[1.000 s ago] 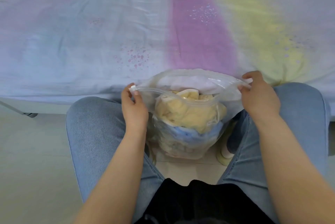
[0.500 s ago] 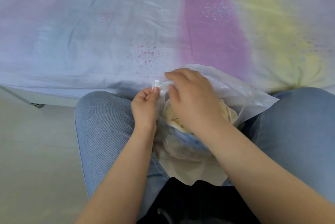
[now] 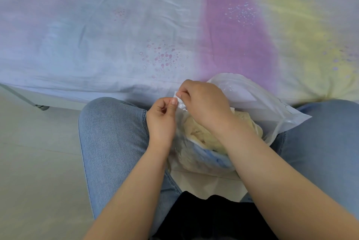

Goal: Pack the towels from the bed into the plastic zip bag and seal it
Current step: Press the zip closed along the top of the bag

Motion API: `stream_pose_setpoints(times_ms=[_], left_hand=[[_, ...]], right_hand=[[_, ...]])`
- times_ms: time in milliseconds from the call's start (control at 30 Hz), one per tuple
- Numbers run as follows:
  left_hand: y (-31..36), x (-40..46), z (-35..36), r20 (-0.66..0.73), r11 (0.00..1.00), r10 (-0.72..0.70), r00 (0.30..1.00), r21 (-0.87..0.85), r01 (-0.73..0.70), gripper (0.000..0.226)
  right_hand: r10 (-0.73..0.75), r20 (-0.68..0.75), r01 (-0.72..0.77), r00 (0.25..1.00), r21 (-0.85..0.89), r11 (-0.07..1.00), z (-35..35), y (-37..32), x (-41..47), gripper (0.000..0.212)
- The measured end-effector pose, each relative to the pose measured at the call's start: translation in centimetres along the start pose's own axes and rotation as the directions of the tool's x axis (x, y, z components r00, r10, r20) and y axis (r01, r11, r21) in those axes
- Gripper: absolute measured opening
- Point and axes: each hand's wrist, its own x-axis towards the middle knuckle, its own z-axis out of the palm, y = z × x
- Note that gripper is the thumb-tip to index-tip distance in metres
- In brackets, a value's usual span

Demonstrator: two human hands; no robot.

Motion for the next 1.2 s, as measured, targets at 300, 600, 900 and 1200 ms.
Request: stream_pose_setpoints(times_ms=[300, 600, 900, 1200], left_hand=[[0.0, 0.4, -0.6, 0.037, 0.978, 0.1, 0.994, 0.181, -0.105, 0.017], [0.0, 0.2, -1.1, 0.086, 0.935, 0.195, 0.977, 0.284, -0.211, 0.016], [0.8, 0.2, -1.7, 0.081, 0.95, 0.182, 0.98, 0.244, -0.197, 0.026], [1.0, 0.1, -2.5, 0.162, 0.84, 0.395, 0.904, 0.335, -0.427, 0.008]], right_hand=[[-0.064, 0.166, 0.063, 0.984, 0.01, 0.998, 0.4, 1.1, 1.4, 0.022], [-0.143, 0.336, 0.152, 0.931, -0.001, 0.988, -0.5, 1.7, 2.3, 0.039], [-0.169, 0.162, 0.19, 0.972, -0.125, 0.974, 0.7, 1.7, 0.8, 0.024], [-0.136, 0.143, 0.147, 0.98, -0.074, 0.986, 1.4, 0.9, 0.6, 0.023]])
